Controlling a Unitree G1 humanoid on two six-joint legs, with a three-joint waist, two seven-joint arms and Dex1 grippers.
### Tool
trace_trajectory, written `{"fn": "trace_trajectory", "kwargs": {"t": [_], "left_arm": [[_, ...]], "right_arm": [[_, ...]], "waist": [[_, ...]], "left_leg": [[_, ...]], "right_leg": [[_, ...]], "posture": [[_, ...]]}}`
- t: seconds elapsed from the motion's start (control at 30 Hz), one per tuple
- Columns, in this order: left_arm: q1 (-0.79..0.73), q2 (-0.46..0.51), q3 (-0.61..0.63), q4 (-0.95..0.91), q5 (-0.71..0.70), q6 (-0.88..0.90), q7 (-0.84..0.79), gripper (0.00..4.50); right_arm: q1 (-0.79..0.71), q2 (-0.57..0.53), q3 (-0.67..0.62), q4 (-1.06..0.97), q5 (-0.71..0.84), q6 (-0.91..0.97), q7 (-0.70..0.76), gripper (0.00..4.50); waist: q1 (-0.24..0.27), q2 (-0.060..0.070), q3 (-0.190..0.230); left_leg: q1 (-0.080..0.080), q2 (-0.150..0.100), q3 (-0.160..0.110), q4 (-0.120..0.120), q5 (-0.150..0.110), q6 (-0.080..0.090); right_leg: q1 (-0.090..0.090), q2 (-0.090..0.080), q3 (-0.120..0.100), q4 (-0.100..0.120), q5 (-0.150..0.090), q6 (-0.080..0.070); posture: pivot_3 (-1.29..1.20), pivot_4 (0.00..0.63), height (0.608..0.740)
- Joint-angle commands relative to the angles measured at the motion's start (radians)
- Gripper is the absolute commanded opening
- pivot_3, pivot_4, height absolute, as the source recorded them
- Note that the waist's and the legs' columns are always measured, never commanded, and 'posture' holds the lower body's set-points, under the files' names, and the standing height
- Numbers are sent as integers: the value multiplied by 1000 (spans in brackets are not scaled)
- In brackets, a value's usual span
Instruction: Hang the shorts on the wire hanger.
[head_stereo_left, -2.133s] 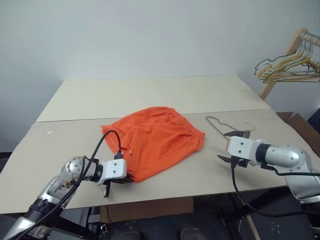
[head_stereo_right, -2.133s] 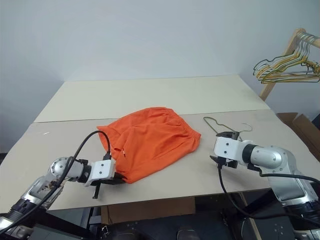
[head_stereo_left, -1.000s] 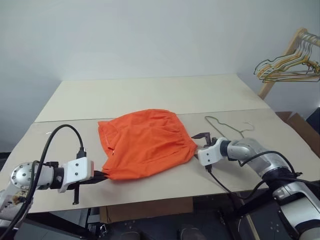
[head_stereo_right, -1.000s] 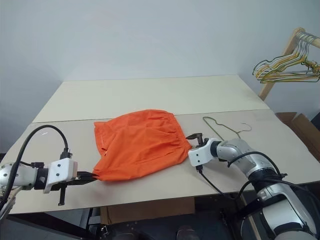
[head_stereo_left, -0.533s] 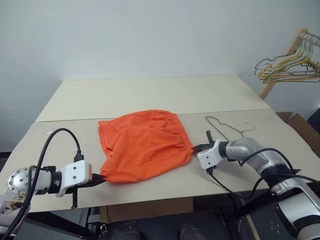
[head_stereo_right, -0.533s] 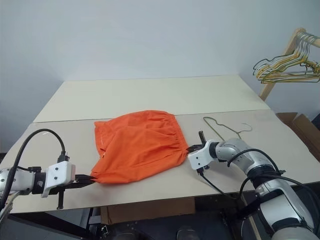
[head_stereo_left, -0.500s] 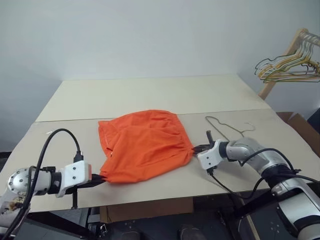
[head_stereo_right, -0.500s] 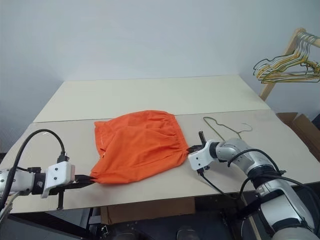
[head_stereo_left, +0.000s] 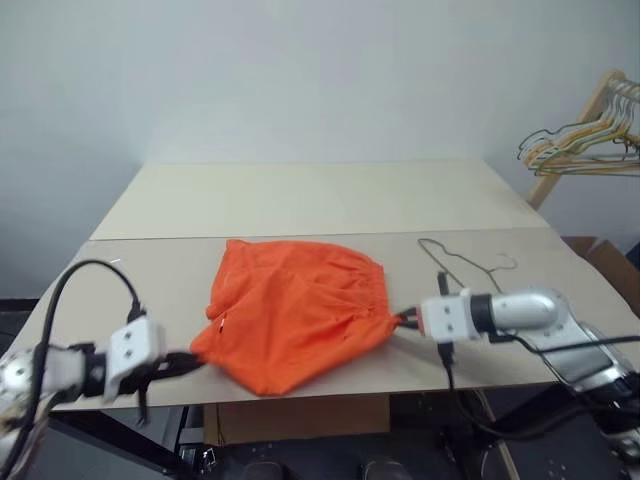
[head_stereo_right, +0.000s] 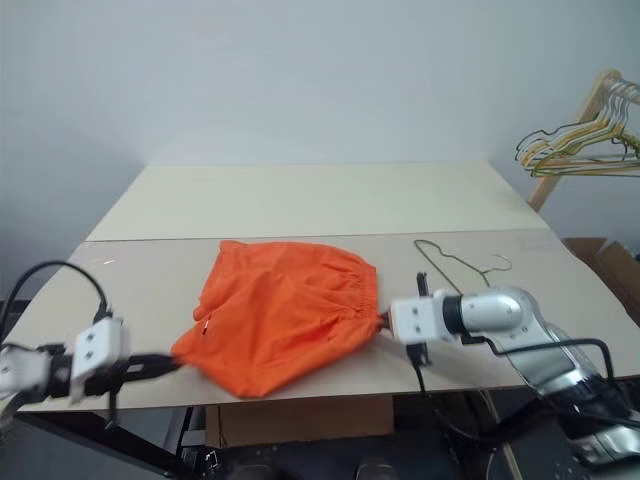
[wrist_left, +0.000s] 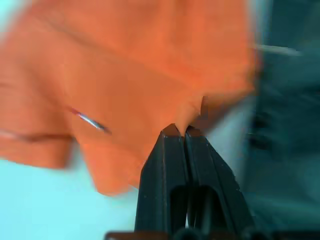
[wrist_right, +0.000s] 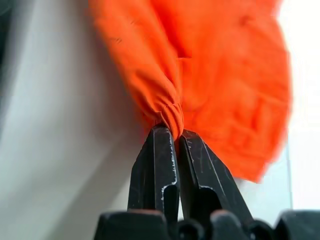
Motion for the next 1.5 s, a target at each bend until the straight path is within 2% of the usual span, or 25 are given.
{"fn": "trace_trajectory", "kwargs": {"t": [0.03,0.13,0.17,0.27,0.33,0.47,0.6,0.7,0.8,0.87,0.9,1.07,1.23,1.33,1.5], "left_arm": [[-358,-101,-66,113,89,147,265,0],[-743,-227,-88,352,305,21,657,0],[-821,-255,-54,384,300,-13,718,0],[-958,-298,76,353,175,-105,756,0],[-961,-287,112,307,122,-134,726,0],[-747,-198,198,75,-103,-58,493,0],[-369,-90,235,-116,-267,43,250,0],[-65,-6,218,-230,-291,50,62,0],[156,30,137,-239,-169,-8,0,0],[196,21,92,-230,-119,-17,29,0],[213,34,60,-232,-69,-34,33,0],[313,124,14,-272,1,-78,-70,0],[393,225,7,-296,34,-80,-153,0],[406,237,12,-304,13,-66,-175,0],[411,242,-13,-298,56,-56,-170,0]], "right_arm": [[-251,115,-99,232,-31,218,-202,29],[-473,235,-170,478,-128,134,-559,29],[-509,251,-186,517,-157,74,-647,29],[-554,273,-231,541,-210,-132,-844,29],[-544,274,-241,528,-230,-210,-896,29],[-399,248,-204,393,-266,-334,-854,29],[-202,191,-113,286,-341,-435,-744,29],[-75,143,-35,249,-391,-501,-645,29],[20,90,53,245,-466,-573,-553,29],[43,34,105,229,-542,-651,-513,29],[55,4,125,213,-557,-685,-475,29],[65,-62,154,165,-525,-753,-325,29],[36,-93,166,203,-538,-813,-239,29],[25,-119,180,240,-539,-871,-189,29],[36,-150,175,255,-514,-944,-135,29]], "waist": [[5,-6,-1],[10,-9,-2],[9,-10,-2],[-2,-11,-4],[-17,-10,-5],[-61,-9,-6],[-83,-9,-6],[-90,-8,-4],[-84,-6,-2],[-68,-6,1],[-58,-6,1],[-47,-8,1],[-48,-8,1],[-49,-8,1],[-47,-8,1]], "left_leg": [[-3,-1,-1,1,1,-2],[-15,-3,-5,2,3,-6],[-23,-4,-7,0,7,-12],[-46,-4,-13,-3,16,-30],[-49,-3,-11,-6,13,-32],[-50,-3,-8,-9,9,-29],[-50,-3,-7,-5,8,-26],[-43,-2,-6,-2,2,-16],[-22,-2,2,-3,3,-14],[-2,-1,4,-4,2,-13],[0,-1,4,-4,2,-13],[-2,0,4,-4,2,-11],[-1,0,6,-4,0,-8],[-1,0,6,-4,0,-8],[-1,1,6,-4,0,-8]], "right_leg": [[-1,1,0,3,4,-5],[-13,0,-2,6,6,-6],[-23,-1,-2,6,7,-7],[-48,-3,-2,12,9,-8],[-57,-4,-4,14,9,-8],[-60,-5,-4,13,9,-8],[-56,-4,-3,11,8,-7],[-47,-3,-2,11,8,-7],[-26,-2,-2,5,7,-8],[-8,-2,-3,5,-4,-11],[-6,-2,-4,5,-8,-9],[-8,-1,-2,7,-1,-9],[-8,-1,-1,7,-1,-10],[-8,-1,-1,7,-1,-10],[-8,-1,-1,7,-2,-11]], "posture": [[55,0,740],[52,0,740],[47,0,740],[44,0,740],[39,0,740],[32,0,740],[32,0,740],[42,0,740],[48,0,740],[62,0,740],[62,0,740],[54,0,740],[43,0,740],[41,0,740],[31,0,740]]}}
